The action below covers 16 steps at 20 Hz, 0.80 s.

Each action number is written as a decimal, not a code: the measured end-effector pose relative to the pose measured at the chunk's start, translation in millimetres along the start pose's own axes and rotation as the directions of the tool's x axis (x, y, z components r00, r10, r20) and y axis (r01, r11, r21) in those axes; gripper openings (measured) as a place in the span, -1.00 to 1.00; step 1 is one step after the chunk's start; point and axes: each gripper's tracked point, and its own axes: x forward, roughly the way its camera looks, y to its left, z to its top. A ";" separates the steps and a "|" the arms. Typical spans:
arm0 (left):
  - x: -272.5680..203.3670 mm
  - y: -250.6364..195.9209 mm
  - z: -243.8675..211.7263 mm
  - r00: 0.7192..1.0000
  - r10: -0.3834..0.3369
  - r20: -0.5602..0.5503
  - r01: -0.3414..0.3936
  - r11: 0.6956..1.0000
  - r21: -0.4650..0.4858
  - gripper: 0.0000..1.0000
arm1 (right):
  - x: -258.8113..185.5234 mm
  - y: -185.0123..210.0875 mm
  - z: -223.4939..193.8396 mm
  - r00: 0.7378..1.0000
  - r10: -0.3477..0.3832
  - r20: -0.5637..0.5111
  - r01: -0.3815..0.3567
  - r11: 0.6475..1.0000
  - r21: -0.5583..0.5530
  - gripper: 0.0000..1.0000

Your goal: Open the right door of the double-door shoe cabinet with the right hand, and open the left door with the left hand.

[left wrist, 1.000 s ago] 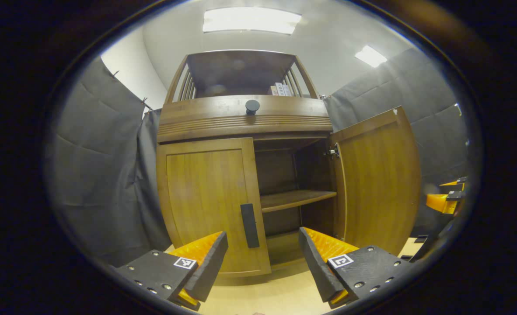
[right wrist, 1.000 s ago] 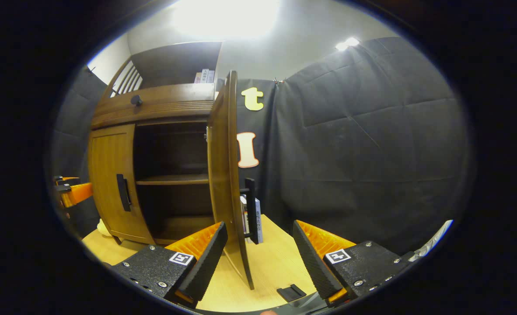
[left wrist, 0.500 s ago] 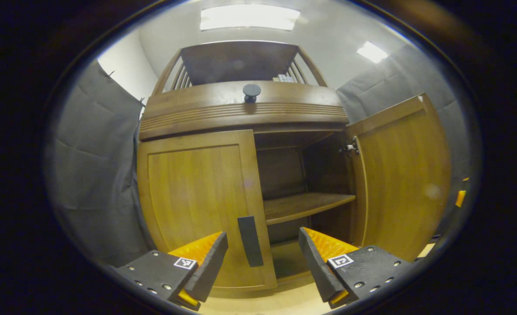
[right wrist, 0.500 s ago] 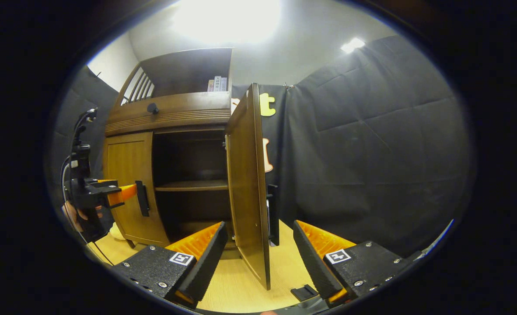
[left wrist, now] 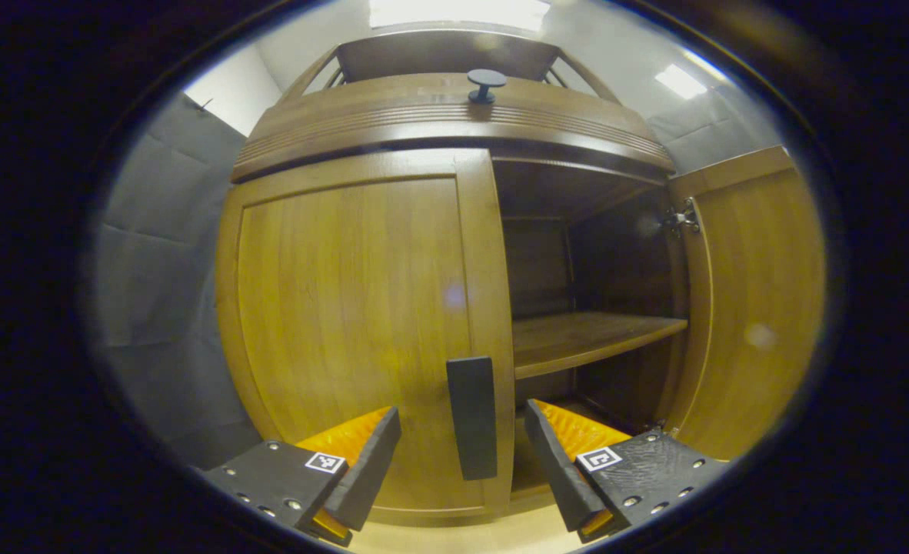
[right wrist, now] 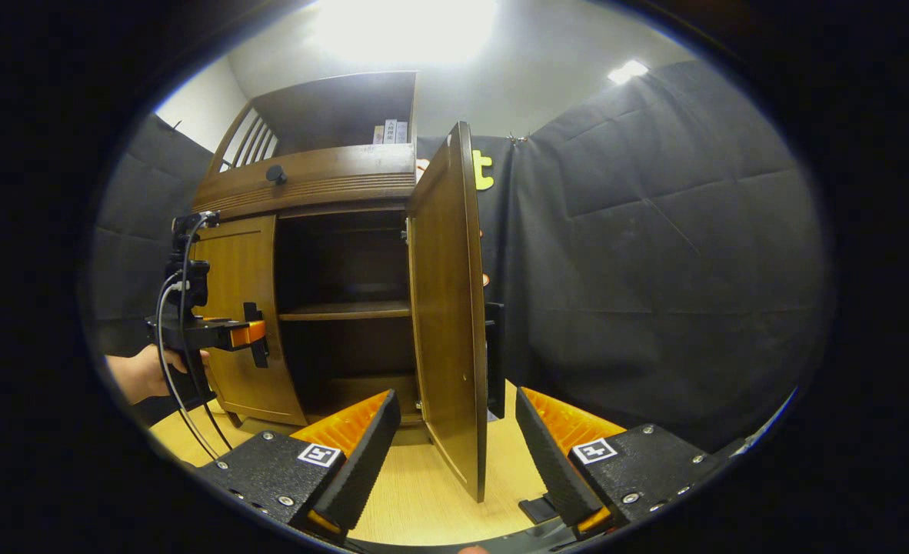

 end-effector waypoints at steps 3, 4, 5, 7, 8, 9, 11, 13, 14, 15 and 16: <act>1.7 0.1 -1.8 1.000 -0.002 -0.023 0.003 1.000 0.017 0.85 | 2.3 3.6 -3.0 1.000 0.009 -0.010 -0.009 1.000 -0.001 0.87; 2.7 -1.4 -1.6 1.000 -0.003 -0.030 0.004 1.000 0.024 0.84 | 3.7 3.9 -5.6 1.000 0.011 -0.016 -0.011 1.000 -0.003 0.87; 3.6 -5.3 -1.4 0.999 -0.013 -0.034 0.014 1.000 0.025 0.85 | 4.8 3.7 -8.0 1.000 0.010 -0.024 -0.010 1.000 -0.003 0.87; 8.5 -13.3 -11.0 0.998 -0.014 -0.064 0.015 1.000 0.015 0.51 | 6.9 3.2 -11.5 0.999 0.011 -0.031 -0.011 1.000 -0.005 0.87; 9.9 -14.5 -11.6 0.997 -0.008 -0.072 0.009 1.000 0.022 0.34 | 7.0 3.0 -10.7 1.000 0.009 -0.029 -0.009 1.000 -0.001 0.87; 15.1 -17.5 -16.8 0.996 -0.021 -0.083 0.023 1.000 0.011 0.34 | 7.5 2.8 -9.7 1.000 0.006 -0.024 -0.006 1.000 0.005 0.87; 24.8 -27.6 -16.1 0.997 -0.026 -0.074 0.025 1.000 -0.014 -0.01 | 7.9 -0.2 -10.5 1.000 -0.007 -0.022 0.007 1.000 0.007 0.87; 26.0 -26.0 -12.5 0.997 -0.018 -0.072 0.015 0.999 -0.034 -0.35 | 6.9 -0.8 -13.3 1.000 -0.011 -0.029 0.011 1.000 0.013 0.87; 27.0 -26.7 -11.1 0.997 -0.019 -0.077 0.016 0.999 -0.050 -0.52 | 5.2 -1.0 -14.0 0.999 -0.011 -0.030 0.012 1.000 0.017 0.87; 19.9 -25.2 -9.6 0.996 -0.026 -0.081 0.022 0.998 -0.052 -0.53 | 3.2 -1.2 -13.5 0.999 -0.012 -0.030 0.013 1.000 0.019 0.87; 16.2 -24.8 -6.7 0.996 -0.035 -0.082 0.031 0.998 -0.051 -0.58 | 1.2 0.4 -13.8 0.999 -0.013 -0.032 0.013 1.000 0.020 0.87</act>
